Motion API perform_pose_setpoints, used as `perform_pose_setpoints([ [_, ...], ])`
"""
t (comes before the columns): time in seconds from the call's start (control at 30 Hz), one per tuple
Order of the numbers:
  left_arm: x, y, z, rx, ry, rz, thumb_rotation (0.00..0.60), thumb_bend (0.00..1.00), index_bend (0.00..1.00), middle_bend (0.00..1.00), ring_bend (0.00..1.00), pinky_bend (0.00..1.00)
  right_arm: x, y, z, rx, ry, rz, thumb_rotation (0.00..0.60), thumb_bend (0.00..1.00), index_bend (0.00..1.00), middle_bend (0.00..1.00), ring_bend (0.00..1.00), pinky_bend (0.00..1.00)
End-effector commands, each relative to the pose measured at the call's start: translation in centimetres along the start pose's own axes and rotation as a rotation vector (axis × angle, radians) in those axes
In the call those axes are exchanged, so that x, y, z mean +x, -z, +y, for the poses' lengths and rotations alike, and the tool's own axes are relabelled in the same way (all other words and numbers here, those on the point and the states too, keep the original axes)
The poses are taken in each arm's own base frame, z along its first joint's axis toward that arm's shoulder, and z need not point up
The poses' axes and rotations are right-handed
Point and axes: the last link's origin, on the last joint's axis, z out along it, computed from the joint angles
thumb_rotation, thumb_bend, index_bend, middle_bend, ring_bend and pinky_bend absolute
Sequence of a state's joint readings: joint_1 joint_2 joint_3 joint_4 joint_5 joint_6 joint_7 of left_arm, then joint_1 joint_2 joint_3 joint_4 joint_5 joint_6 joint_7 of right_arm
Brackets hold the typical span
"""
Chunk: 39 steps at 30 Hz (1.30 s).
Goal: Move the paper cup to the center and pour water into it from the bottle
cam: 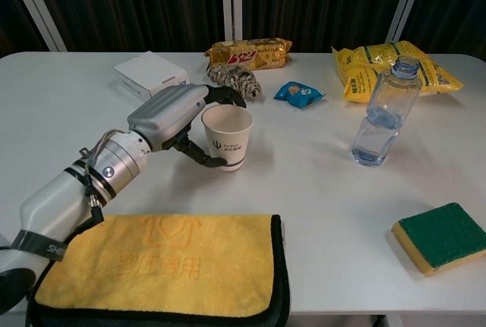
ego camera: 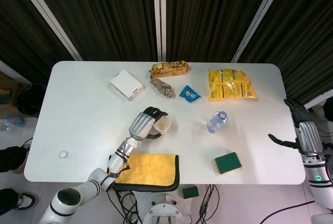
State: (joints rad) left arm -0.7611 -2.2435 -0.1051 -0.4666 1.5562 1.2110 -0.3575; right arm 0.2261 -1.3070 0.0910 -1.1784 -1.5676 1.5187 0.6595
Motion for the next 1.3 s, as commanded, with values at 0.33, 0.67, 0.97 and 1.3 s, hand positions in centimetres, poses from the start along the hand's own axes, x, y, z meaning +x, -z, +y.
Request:
perform_pose_setpoints([
  [0.33,0.2,0.5,-0.6,-0.009,0.022,-0.021,0.600,0.11,0.09,0.19,0.13,0.22,-0.1,0.0,0.0,-0.002,0.003,-0.002,0.600,0.09,0.00,0.00,0.00,0.00],
  [0.67,2.0,2.0,-1.9,-0.020,0.032,-0.021,0.600,0.05,0.04,0.12,0.06,0.20,-0.3,-0.1,-0.1,-0.005,0.018,-0.015,0.600,0.09,0.00,0.00,0.00,0.00],
  [0.97,8.3,5.7,-4.7,0.034,-0.054,0.002,0.600,0.03,0.04,0.09,0.02,0.19,-1.1,0.4,1.5,-0.103,0.064,-0.069,0.600,0.06,0.00,0.00,0.00,0.00],
  [1.3,15.1,10.9,-8.0,0.191,-0.145,0.055,0.600,0.03,0.04,0.08,0.01,0.18,-5.0,-0.5,3.3,-0.152,-0.210,-0.172,0.600,0.01,0.00,0.00,0.00,0.00],
])
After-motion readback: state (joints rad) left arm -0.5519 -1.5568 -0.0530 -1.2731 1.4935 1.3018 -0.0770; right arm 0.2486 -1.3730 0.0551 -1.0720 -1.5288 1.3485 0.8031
